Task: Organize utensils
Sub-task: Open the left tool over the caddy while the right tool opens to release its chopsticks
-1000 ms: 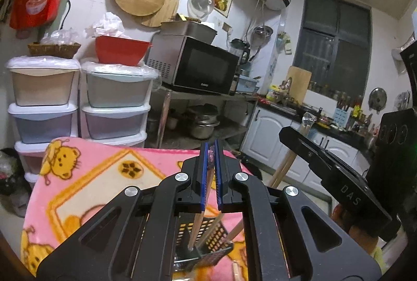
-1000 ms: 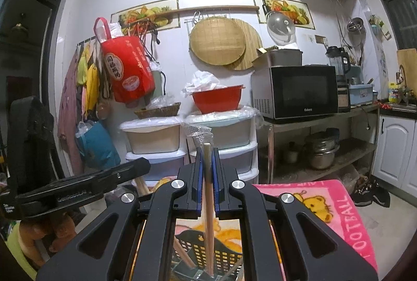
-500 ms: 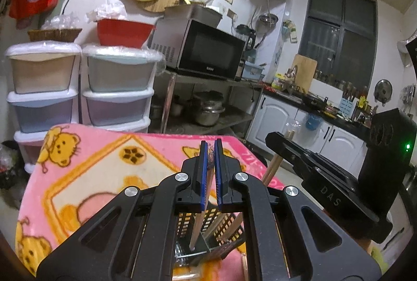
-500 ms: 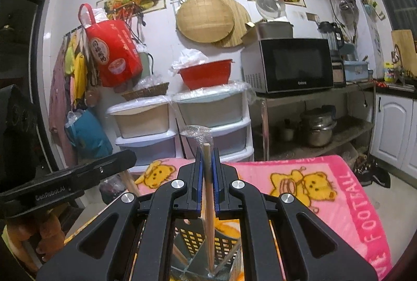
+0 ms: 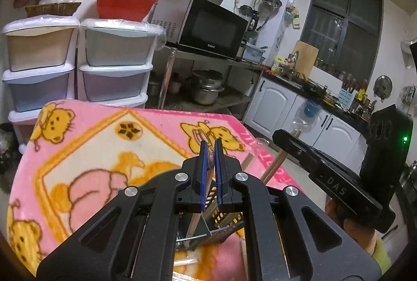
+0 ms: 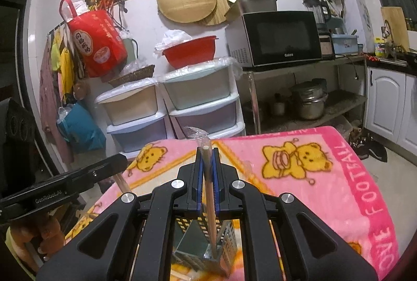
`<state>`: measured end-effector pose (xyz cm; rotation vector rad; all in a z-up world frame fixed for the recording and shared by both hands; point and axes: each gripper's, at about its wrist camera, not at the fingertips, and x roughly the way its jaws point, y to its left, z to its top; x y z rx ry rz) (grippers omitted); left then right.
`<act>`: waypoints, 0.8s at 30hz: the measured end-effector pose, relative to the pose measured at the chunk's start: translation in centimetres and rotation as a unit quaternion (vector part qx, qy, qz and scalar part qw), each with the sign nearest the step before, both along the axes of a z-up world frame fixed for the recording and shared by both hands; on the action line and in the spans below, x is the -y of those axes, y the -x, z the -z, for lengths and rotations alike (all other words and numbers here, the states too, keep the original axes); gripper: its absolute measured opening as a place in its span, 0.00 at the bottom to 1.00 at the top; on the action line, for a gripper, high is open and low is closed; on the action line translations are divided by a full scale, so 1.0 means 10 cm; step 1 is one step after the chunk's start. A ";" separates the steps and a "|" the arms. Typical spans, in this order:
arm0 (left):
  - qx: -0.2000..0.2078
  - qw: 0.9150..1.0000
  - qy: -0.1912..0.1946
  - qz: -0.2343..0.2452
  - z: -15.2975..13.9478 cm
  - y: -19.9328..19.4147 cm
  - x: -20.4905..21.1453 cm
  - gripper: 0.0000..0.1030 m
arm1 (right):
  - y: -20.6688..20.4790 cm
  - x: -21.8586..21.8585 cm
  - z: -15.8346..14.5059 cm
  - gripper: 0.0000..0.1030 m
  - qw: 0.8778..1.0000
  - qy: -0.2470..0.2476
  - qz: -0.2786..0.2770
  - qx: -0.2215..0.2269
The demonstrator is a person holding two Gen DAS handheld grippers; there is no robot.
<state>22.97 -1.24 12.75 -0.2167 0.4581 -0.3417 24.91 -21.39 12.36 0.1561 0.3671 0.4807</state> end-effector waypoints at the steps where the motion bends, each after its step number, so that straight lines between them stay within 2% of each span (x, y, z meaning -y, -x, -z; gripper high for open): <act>1: -0.001 1.000 -0.004 -0.001 0.01 0.00 0.00 0.03 | 0.00 0.00 0.01 0.06 1.000 0.002 0.000 -0.002; 9: -0.015 1.000 -0.003 0.003 0.11 0.00 0.01 0.03 | -0.02 0.01 0.07 0.08 1.000 0.008 -0.001 -0.022; 12: -0.017 1.000 -0.001 -0.001 0.12 0.01 -0.01 0.03 | -0.01 0.04 0.08 0.19 1.000 0.008 -0.005 -0.027; 14: -0.020 1.000 0.000 -0.008 0.13 0.02 -0.03 0.03 | 0.00 0.05 0.09 0.20 0.999 0.015 -0.009 -0.029; 20: -0.026 0.999 0.003 -0.019 0.15 0.06 -0.11 0.03 | 0.02 0.09 0.12 0.33 0.999 0.031 -0.016 -0.039; 24: -0.033 0.999 -0.002 -0.024 0.16 0.11 -0.14 0.13 | 0.04 0.12 0.15 0.40 0.998 0.038 -0.021 -0.048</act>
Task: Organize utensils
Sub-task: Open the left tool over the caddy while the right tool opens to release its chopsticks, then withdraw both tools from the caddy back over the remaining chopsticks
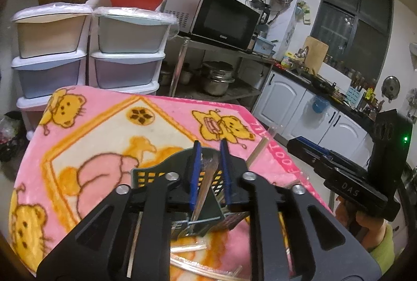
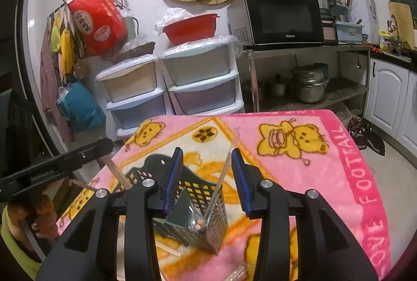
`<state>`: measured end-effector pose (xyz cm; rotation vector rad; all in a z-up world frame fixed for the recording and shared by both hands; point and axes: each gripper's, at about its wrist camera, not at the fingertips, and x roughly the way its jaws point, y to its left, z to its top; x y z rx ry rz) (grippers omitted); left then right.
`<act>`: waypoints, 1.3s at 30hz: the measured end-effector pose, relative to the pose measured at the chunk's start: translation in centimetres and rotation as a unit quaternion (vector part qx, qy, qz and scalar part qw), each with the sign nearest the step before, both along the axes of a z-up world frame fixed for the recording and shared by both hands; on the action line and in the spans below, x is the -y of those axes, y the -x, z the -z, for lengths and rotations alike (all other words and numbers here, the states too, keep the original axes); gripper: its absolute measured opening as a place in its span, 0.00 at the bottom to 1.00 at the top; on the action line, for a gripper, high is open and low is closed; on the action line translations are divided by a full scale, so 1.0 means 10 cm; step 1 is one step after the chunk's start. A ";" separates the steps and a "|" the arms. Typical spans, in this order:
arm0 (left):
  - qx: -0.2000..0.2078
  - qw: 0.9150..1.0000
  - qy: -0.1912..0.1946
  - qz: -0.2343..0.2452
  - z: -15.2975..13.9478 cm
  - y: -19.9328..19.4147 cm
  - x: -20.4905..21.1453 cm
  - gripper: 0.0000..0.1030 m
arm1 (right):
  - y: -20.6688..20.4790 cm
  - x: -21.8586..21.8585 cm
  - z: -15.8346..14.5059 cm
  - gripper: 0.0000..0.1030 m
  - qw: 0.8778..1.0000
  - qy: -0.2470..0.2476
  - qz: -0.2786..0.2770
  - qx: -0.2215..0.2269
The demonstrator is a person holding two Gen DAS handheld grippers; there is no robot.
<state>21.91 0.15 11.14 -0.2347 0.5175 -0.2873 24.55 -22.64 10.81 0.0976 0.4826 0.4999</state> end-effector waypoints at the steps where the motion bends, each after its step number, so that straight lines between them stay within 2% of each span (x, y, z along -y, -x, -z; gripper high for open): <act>1: -0.004 1.000 0.000 -0.002 0.00 0.01 -0.01 0.16 | 0.01 0.01 0.01 0.42 1.000 0.002 0.000 -0.001; 6: 0.000 1.000 0.000 -0.001 -0.03 0.13 -0.04 0.33 | 0.07 0.06 0.05 0.48 1.000 0.013 -0.006 -0.005; 10: 0.008 1.000 0.005 0.004 -0.06 0.22 -0.04 0.43 | 0.09 0.11 0.06 0.55 1.000 0.018 -0.007 -0.004; 16: 0.019 1.000 0.013 0.000 -0.08 0.34 -0.06 0.56 | 0.15 0.17 0.08 0.59 1.000 0.023 -0.010 -0.007; 21: 0.027 1.000 0.004 -0.005 -0.12 0.51 -0.08 0.74 | 0.25 0.22 0.10 0.63 0.999 0.030 -0.011 -0.007; 31: 0.022 1.000 -0.005 -0.014 -0.04 0.74 -0.16 0.87 | 0.39 0.21 0.17 0.67 0.999 0.045 -0.018 -0.014; 39: -0.004 0.999 -0.005 -0.034 0.18 0.89 -0.32 0.89 | 0.46 0.22 0.22 0.68 0.998 0.054 -0.021 -0.019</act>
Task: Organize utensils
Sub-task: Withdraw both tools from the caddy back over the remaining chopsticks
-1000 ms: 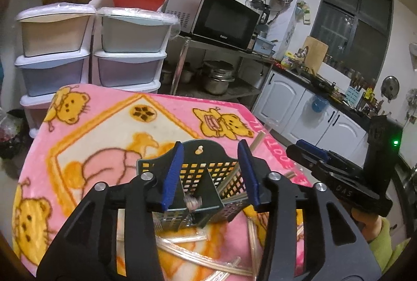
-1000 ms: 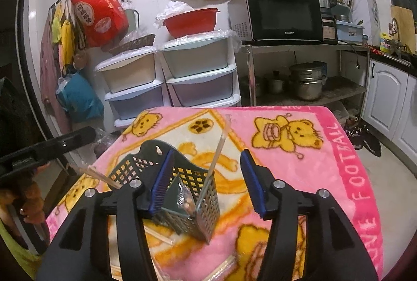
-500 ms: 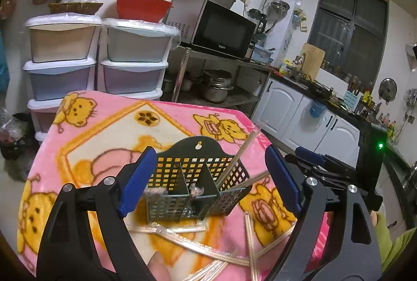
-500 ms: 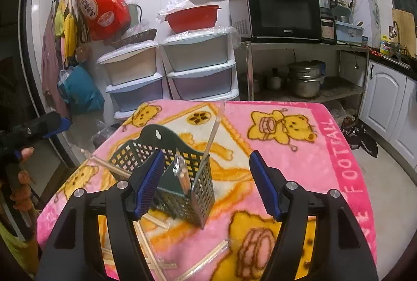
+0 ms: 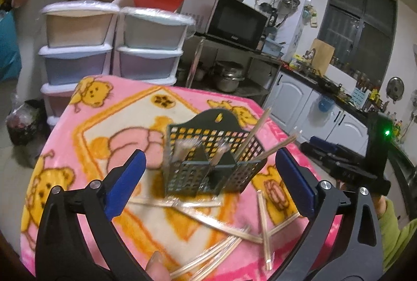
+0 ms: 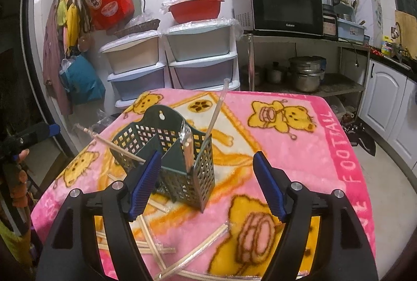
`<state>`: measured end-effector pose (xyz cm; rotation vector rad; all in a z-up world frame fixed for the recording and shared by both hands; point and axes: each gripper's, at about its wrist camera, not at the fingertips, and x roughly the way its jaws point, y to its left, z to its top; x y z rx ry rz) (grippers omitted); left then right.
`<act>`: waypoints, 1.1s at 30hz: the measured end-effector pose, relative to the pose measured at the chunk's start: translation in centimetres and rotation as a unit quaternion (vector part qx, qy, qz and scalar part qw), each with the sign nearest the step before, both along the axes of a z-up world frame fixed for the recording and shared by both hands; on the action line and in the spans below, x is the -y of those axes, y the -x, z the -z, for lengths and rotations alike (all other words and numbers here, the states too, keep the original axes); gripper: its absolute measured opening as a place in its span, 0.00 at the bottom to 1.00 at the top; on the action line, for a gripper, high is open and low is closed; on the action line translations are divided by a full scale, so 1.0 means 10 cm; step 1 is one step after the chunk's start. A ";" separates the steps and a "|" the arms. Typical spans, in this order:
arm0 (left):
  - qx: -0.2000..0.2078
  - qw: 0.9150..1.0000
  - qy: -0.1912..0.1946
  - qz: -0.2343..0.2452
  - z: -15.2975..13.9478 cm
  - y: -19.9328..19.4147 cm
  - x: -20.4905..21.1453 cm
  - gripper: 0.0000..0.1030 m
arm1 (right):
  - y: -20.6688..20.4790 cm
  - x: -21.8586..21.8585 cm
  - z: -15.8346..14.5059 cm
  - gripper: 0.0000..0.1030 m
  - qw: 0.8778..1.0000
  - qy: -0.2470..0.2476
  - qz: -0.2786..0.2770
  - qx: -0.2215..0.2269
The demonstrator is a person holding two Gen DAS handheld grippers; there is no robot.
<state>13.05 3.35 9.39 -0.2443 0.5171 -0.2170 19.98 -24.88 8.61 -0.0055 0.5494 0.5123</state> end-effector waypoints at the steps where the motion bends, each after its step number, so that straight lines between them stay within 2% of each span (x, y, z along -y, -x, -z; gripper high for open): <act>1: -0.005 1.000 0.000 -0.003 0.03 0.01 -0.01 0.89 | 0.01 0.00 0.01 0.68 1.000 0.001 -0.001 -0.001; 8: -0.045 0.999 0.001 -0.023 0.30 0.13 -0.15 0.89 | 0.08 -0.02 0.10 0.68 1.000 0.009 -0.006 -0.011; 13: -0.056 0.997 0.011 -0.042 0.44 0.23 -0.24 0.89 | 0.13 -0.03 0.16 0.68 1.000 0.012 -0.009 -0.016; 24: -0.094 0.994 0.009 -0.047 0.75 0.40 -0.28 0.89 | 0.22 -0.06 0.34 0.68 0.999 0.021 -0.013 -0.033; 33: -0.140 0.989 0.018 -0.049 1.06 0.57 -0.32 0.74 | 0.21 -0.10 0.52 0.68 0.998 0.025 -0.012 -0.056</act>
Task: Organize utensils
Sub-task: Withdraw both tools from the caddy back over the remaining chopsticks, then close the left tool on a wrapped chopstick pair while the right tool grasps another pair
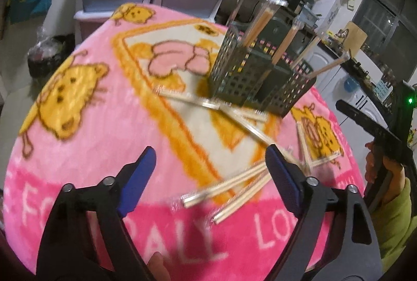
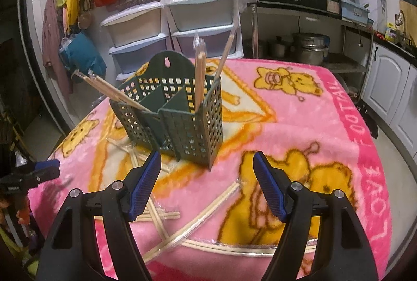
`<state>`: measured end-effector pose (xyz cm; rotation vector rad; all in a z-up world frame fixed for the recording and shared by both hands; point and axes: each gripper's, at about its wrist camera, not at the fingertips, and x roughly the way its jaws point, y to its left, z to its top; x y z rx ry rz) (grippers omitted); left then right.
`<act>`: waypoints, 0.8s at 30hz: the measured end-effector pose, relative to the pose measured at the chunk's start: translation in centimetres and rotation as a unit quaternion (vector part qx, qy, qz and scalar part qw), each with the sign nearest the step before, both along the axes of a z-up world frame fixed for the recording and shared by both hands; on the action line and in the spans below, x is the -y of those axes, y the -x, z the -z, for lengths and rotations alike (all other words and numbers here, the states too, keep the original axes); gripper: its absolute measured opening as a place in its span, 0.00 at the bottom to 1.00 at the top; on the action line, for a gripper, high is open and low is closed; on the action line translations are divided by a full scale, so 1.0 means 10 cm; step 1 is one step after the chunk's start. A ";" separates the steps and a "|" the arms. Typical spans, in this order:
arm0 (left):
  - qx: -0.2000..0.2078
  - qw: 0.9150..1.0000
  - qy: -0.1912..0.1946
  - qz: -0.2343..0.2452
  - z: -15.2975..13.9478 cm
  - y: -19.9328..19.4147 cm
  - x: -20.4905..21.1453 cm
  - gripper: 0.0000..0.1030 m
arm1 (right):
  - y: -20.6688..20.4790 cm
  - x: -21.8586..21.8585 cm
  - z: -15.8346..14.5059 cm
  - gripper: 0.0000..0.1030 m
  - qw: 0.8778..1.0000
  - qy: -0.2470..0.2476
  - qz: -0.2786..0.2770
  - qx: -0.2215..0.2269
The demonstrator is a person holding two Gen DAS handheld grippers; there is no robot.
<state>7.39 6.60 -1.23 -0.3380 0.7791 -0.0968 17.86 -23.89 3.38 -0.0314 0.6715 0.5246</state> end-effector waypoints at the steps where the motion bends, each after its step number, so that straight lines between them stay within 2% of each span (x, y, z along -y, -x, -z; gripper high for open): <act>1: -0.005 1.000 0.000 0.000 0.03 0.02 0.00 0.74 | 0.00 -0.01 0.02 0.68 1.000 0.001 -0.001 -0.002; 7: -0.029 1.000 0.009 -0.001 0.23 0.08 -0.04 0.68 | -0.03 -0.06 0.14 0.68 1.000 0.006 -0.003 -0.014; 14: -0.062 0.997 0.035 0.005 0.49 0.11 -0.09 0.54 | -0.07 -0.06 0.27 0.68 0.999 0.014 0.004 -0.029; 17: -0.060 0.997 0.039 0.005 0.52 0.11 -0.10 0.50 | -0.10 -0.04 0.33 0.68 0.999 0.016 0.011 -0.037; 19: -0.060 0.997 0.039 0.002 0.53 0.11 -0.11 0.43 | -0.14 -0.02 0.38 0.68 0.999 0.015 0.016 -0.047; 21: -0.061 0.997 0.040 -0.003 0.54 0.11 -0.12 0.29 | -0.18 -0.01 0.42 0.68 0.998 0.013 0.020 -0.057; 24: -0.062 0.997 0.043 -0.005 0.54 0.10 -0.14 0.22 | -0.26 0.01 0.50 0.67 0.997 0.017 0.028 -0.074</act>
